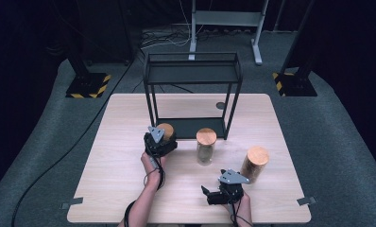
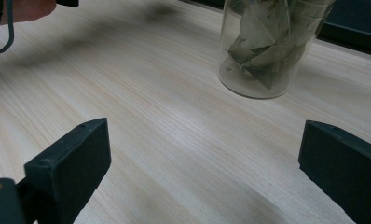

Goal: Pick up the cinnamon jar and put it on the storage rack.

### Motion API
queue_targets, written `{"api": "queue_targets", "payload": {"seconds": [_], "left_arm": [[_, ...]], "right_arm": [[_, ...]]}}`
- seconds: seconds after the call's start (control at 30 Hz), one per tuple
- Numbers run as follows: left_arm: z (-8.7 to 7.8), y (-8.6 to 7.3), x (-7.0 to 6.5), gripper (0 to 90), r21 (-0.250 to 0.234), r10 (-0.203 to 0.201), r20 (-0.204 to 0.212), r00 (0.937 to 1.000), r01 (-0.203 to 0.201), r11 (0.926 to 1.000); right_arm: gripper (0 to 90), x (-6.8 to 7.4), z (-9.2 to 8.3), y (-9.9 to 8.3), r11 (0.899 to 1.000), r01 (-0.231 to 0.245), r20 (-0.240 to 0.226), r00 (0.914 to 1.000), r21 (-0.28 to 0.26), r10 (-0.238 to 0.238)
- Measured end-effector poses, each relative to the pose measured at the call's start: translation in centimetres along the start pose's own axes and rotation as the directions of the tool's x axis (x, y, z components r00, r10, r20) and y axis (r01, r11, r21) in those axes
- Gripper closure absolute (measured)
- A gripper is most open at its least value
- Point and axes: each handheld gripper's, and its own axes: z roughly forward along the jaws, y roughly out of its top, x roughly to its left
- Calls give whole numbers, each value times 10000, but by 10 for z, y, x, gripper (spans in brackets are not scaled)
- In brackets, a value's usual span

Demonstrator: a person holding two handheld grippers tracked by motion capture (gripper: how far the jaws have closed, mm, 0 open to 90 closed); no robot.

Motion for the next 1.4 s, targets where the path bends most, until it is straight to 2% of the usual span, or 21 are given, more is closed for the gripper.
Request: {"api": "queue_targets", "payload": {"seconds": [0.5, 0.7, 1.03, 1.4], "left_arm": [[13, 6, -9, 249, 37, 59, 81, 9999, -60, 10000], [18, 9, -11, 249, 71, 231, 83, 9997, -232, 9997], [28, 16, -13, 249, 128, 227, -11, 9997, -227, 9997], [38, 17, -15, 249, 196, 134, -74, 9999, -133, 9997]], "right_arm": [[16, 0, 0, 0, 10000, -5, -2, 10000, 25, 5], [16, 0, 0, 0, 10000, -3, -1, 10000, 32, 3], [16, 0, 0, 0, 10000, 1, 3, 10000, 32, -1], [16, 0, 0, 0, 10000, 6, 15, 10000, 15, -6]]}}
